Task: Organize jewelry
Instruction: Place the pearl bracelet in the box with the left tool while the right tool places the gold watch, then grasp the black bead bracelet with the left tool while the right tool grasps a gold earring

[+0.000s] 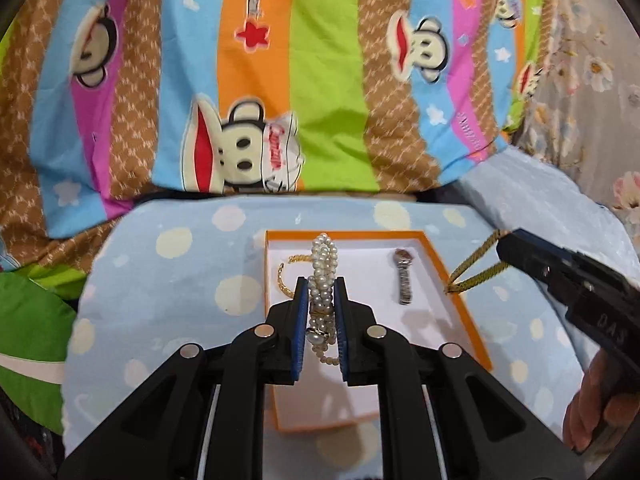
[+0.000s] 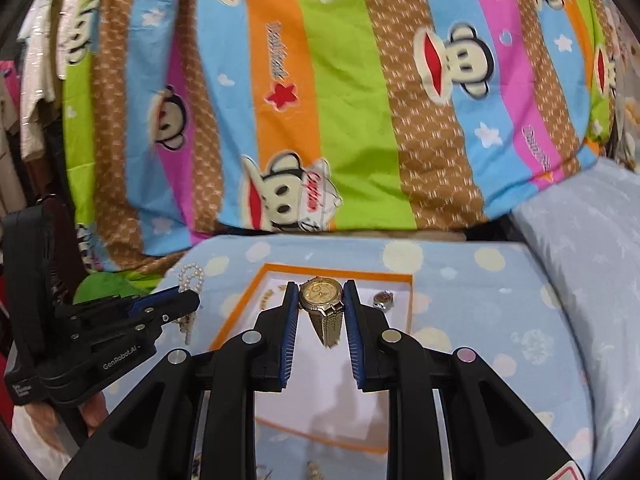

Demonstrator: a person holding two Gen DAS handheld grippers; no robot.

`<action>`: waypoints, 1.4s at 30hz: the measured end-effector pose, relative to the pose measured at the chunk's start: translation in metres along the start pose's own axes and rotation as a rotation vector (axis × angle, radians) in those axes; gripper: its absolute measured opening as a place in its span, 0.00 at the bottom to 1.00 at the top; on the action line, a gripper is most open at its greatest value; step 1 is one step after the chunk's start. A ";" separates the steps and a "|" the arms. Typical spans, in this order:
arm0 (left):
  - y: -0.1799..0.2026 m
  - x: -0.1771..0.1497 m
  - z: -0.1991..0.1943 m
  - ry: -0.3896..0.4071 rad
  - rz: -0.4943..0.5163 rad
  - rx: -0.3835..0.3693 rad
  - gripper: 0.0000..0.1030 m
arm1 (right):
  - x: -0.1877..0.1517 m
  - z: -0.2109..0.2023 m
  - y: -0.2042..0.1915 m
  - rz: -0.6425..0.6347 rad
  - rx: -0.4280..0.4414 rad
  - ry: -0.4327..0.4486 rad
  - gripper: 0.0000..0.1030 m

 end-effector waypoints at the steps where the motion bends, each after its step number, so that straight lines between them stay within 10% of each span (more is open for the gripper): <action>1: -0.006 -0.003 0.017 -0.025 -0.017 0.014 0.12 | -0.007 0.015 0.003 0.008 -0.006 -0.034 0.21; 12: -0.023 -0.050 0.068 -0.155 -0.040 0.034 0.14 | -0.079 0.058 0.015 -0.036 -0.046 -0.205 0.22; 23: -0.007 -0.050 -0.045 0.084 -0.038 0.021 0.67 | -0.072 -0.053 0.033 0.043 -0.037 0.030 0.53; 42: -0.013 -0.184 -0.088 -0.030 -0.076 0.116 0.68 | -0.178 -0.061 0.007 -0.053 -0.025 -0.102 0.55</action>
Point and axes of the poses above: each gripper's, at about its wrist camera, not at the fingertips, and z roughly the way its jaws point, y to its right, x to its top, the point moved 6 cm from there along z, roughly the way its jaws point, and after that the axes turned 12 degrees about -x, right-handed, at the moved point
